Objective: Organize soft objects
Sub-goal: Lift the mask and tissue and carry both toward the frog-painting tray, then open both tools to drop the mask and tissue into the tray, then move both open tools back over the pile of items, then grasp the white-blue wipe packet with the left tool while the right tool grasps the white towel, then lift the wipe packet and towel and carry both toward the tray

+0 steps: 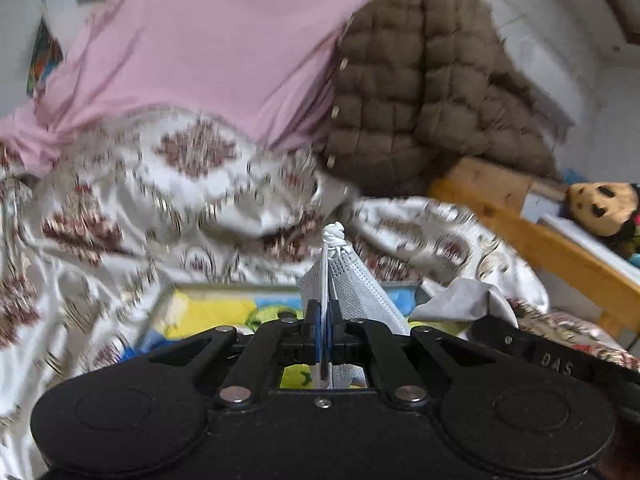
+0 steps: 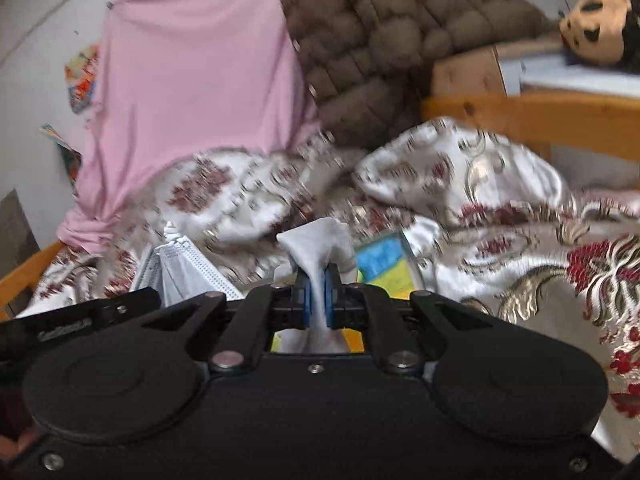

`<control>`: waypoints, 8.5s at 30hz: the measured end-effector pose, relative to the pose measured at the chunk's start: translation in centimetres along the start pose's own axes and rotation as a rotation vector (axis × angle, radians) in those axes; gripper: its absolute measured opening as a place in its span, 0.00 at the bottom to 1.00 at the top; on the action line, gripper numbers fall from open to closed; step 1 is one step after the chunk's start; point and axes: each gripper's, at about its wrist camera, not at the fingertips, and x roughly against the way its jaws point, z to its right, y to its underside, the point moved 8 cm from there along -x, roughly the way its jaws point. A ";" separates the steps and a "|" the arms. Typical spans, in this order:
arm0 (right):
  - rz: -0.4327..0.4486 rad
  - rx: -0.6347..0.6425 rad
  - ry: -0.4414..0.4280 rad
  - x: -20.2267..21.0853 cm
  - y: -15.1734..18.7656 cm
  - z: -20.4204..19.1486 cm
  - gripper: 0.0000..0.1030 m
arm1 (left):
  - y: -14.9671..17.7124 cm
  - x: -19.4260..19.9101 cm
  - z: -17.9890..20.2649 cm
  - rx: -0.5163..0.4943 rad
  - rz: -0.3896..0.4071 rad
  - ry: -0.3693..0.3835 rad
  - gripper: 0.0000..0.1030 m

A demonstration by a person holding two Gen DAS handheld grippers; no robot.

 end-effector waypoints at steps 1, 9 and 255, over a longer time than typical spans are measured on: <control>-0.025 0.002 0.015 -0.9 0.4 0.5 0.02 | 0.4 -1.0 0.0 0.008 -0.027 -0.006 0.02; -0.186 0.003 0.072 -6.4 3.1 2.7 0.08 | 3.5 -5.0 0.1 0.021 -0.217 -0.031 0.05; -0.058 0.084 0.034 -3.6 0.7 0.9 0.09 | 3.4 -3.2 0.5 -0.150 -0.262 0.003 0.02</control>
